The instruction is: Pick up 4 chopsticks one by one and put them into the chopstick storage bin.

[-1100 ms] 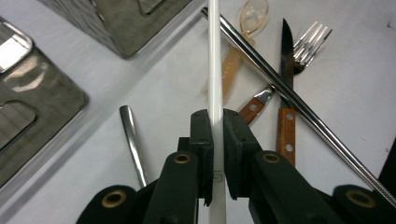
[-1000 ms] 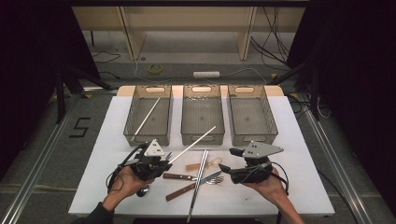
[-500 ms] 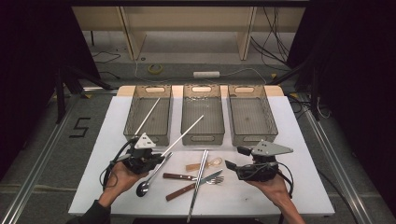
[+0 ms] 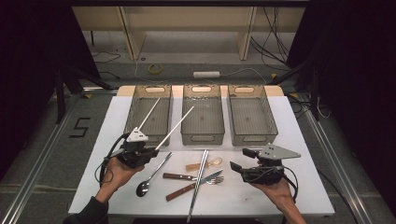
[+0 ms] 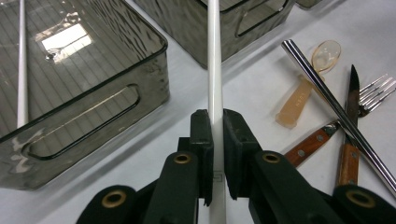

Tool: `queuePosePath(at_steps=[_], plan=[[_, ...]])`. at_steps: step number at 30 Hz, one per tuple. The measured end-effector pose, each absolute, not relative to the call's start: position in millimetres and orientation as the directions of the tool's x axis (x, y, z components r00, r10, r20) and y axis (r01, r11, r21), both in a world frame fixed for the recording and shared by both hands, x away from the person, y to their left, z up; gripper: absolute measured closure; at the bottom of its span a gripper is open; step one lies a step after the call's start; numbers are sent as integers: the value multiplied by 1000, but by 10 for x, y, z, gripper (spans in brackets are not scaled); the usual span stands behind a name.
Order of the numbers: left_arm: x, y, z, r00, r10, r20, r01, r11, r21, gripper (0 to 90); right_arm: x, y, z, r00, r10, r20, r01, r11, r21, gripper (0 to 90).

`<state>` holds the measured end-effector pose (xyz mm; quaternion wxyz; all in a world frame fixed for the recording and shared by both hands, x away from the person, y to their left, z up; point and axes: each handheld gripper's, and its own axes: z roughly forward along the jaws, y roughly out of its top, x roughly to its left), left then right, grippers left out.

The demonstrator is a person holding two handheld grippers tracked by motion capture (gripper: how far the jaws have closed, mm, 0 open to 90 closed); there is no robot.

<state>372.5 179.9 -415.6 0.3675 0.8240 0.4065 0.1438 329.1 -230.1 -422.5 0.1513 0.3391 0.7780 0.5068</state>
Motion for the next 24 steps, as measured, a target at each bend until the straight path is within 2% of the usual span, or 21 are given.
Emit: queuePosePath(at_steps=[24], plan=[[4181, 2036, -4017, 513, 855, -84, 603, -289, 744, 826, 3127, -2356, -4266, -722, 683, 110, 377, 256, 890, 291]])
